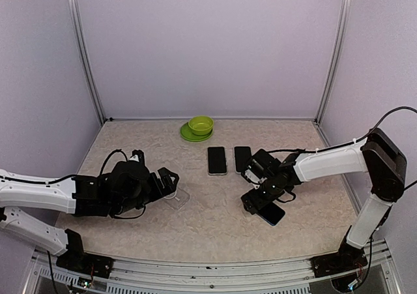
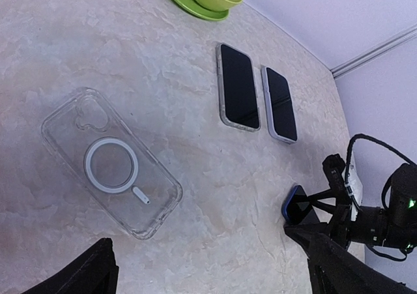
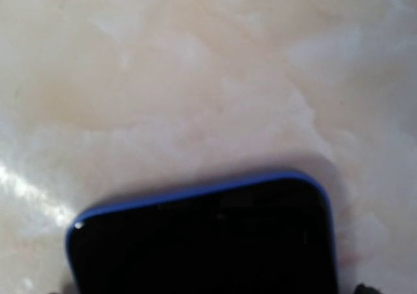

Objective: Put the phone into the phone case
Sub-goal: Pick up the phone at the center of the board.

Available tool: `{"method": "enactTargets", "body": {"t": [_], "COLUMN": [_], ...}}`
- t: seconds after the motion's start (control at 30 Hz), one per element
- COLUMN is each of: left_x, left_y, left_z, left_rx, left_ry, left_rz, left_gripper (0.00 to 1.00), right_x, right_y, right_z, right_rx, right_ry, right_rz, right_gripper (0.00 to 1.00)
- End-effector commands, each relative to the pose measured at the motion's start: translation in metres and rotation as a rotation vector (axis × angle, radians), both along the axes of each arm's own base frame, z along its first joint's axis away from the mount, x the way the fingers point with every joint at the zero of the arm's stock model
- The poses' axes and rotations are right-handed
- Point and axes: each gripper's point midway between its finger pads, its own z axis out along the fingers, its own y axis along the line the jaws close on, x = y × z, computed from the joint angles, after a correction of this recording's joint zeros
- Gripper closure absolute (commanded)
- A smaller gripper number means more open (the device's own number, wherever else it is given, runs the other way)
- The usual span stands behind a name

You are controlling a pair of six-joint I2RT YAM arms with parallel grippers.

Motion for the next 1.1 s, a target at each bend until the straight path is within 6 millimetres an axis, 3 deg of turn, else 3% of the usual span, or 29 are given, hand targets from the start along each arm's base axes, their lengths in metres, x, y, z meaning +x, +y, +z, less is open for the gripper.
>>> {"method": "enactTargets", "body": {"t": [0.0,0.43,0.63,1.07], "left_x": [-0.002,-0.005,-0.004,-0.006], "left_y": [-0.007,-0.01,-0.015,-0.041], "left_z": [0.013,0.009,0.005,-0.019], "left_rx": [-0.028,-0.035,-0.013,0.028], "left_ry": [-0.039,-0.024,0.002,0.078], "left_rz": [-0.044,-0.064,-0.07,-0.146], "left_gripper": [0.01,0.01,0.01,0.02], "right_x": [-0.003,-0.011,-0.007,-0.015], "right_y": [-0.006,-0.007,-0.004,0.046], "right_z": [-0.013,-0.038,-0.024,0.013], "right_rx": [-0.007,-0.004,0.015,0.016], "right_ry": [0.035,0.101,0.04,-0.148], "right_rz": [0.003,0.008,0.029,0.179], "right_gripper": [0.04,0.25,0.3,0.29]}}
